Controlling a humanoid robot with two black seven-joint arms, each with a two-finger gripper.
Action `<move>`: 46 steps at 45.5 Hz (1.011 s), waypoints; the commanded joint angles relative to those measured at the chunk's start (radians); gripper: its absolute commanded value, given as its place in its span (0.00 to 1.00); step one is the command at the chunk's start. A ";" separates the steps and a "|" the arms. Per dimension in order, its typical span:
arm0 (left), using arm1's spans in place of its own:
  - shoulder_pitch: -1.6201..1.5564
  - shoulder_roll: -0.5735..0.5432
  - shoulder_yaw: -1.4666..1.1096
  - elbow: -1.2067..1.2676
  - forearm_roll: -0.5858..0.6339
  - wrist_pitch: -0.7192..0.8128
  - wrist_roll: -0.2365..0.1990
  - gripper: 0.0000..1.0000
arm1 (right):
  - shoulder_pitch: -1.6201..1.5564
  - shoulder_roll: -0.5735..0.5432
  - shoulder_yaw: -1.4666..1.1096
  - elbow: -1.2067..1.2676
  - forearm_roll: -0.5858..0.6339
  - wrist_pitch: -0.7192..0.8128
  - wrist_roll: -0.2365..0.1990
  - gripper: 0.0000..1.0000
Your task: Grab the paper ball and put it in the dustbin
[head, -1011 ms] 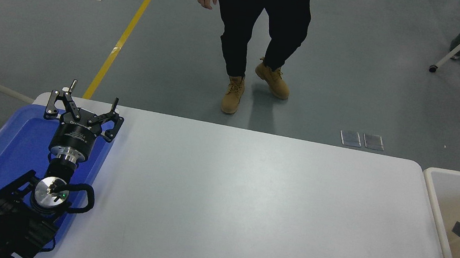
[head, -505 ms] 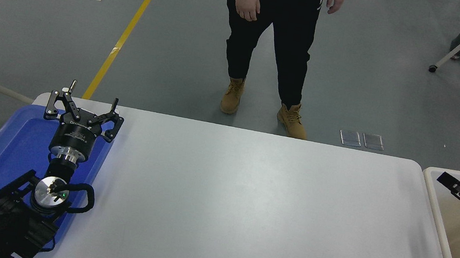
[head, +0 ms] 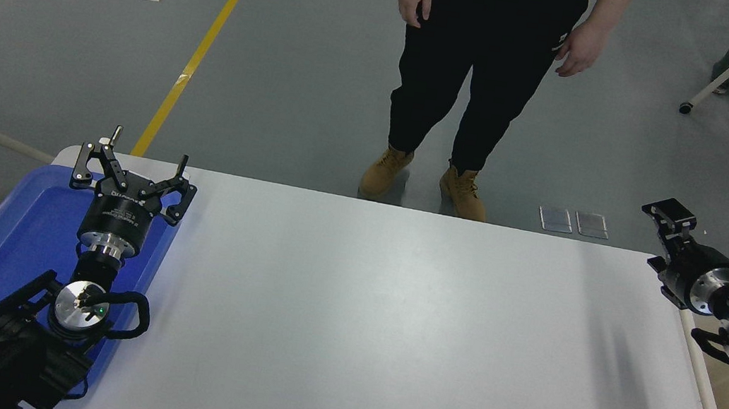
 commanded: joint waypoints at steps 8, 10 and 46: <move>0.000 0.000 -0.001 0.000 0.000 0.001 0.000 1.00 | -0.039 0.121 0.155 0.007 0.388 0.151 0.001 1.00; 0.000 0.000 -0.001 0.000 0.000 0.001 0.000 1.00 | -0.051 0.131 0.175 0.008 0.400 0.177 0.001 1.00; 0.000 0.000 -0.001 0.000 0.000 -0.003 0.001 1.00 | -0.217 0.287 0.396 0.001 0.489 0.370 0.021 1.00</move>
